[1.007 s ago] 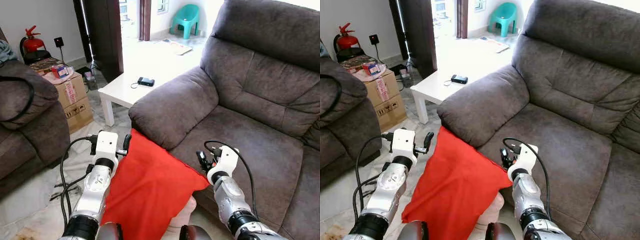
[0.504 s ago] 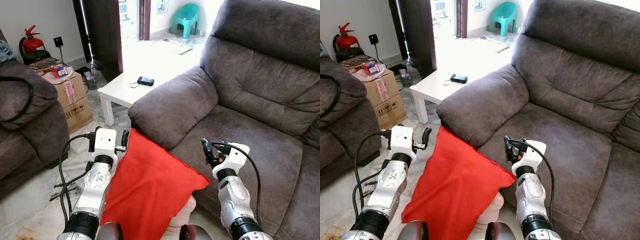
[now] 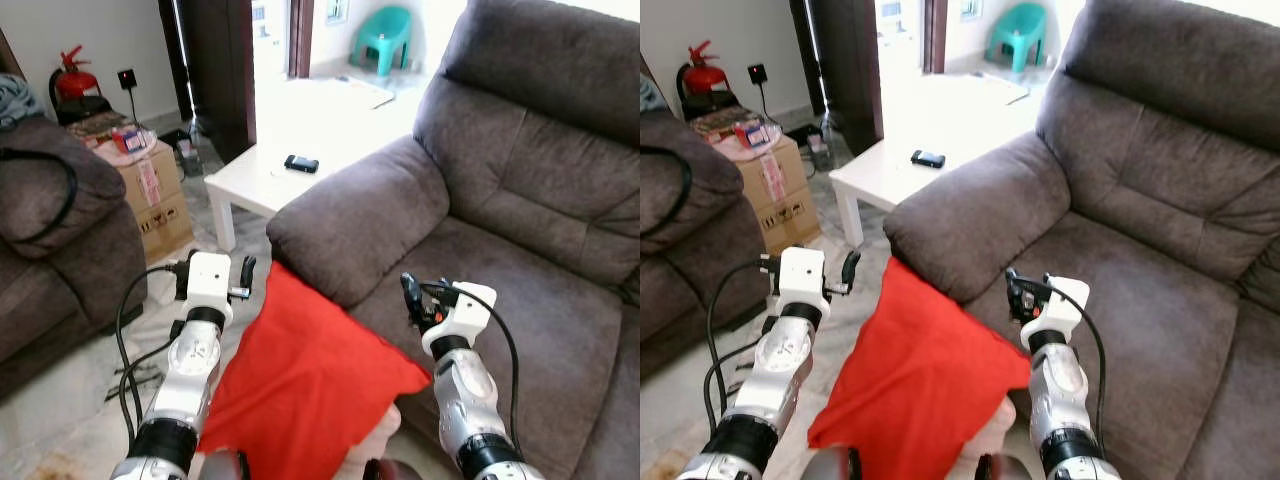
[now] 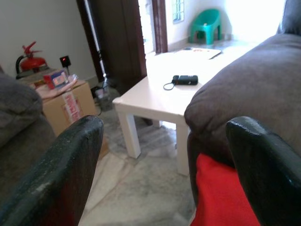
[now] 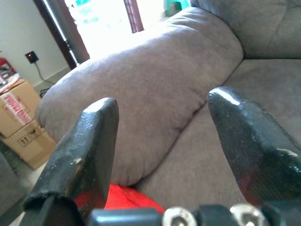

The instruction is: Move the pillow to the sofa from floor

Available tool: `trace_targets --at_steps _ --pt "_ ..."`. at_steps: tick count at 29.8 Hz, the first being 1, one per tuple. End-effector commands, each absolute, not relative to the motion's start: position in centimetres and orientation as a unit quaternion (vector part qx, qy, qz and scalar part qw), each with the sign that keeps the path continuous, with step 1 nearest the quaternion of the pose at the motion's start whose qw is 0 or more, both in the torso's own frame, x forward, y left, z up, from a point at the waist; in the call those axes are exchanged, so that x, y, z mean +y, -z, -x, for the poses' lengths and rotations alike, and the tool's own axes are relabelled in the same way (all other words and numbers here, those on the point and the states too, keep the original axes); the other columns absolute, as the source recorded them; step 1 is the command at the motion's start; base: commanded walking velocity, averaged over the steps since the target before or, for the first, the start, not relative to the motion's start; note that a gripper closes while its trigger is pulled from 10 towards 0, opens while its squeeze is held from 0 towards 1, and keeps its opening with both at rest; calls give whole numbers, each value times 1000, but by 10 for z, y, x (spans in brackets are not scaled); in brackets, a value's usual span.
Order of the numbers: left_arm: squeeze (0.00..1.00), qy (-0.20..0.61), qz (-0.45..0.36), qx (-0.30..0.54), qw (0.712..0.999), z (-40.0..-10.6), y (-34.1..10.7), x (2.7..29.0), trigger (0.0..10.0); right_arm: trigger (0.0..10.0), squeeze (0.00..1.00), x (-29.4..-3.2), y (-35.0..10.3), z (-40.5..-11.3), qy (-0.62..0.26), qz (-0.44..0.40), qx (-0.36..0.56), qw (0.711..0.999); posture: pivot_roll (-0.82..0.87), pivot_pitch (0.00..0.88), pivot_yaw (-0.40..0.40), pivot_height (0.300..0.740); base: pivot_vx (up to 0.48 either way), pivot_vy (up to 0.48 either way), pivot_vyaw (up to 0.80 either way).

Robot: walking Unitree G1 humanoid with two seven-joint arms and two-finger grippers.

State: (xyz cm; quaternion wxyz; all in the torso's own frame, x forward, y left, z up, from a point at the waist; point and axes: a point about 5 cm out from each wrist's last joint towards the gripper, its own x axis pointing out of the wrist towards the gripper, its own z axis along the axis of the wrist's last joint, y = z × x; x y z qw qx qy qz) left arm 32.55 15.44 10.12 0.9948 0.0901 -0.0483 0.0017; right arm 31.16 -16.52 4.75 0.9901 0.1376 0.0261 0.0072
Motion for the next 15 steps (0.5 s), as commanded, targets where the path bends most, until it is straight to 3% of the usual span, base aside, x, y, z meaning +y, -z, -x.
trace_targets --at_steps 1,10,15 --pt "0 -5 -91 -50 995 -326 -102 156 10000 10000 0 -166 -49 -313 -6 -136 27 990 11 0 -94 626 0 0 0" --pt "0 0 -91 -46 995 -325 -99 154 10000 10000 0 -167 -49 -313 -2 -136 30 990 11 0 -94 626 0 0 0" --pt "0 -1 -92 -43 995 -324 -98 155 10000 10000 0 -166 -49 -314 -1 -136 32 990 12 0 -92 626 247 0 0"
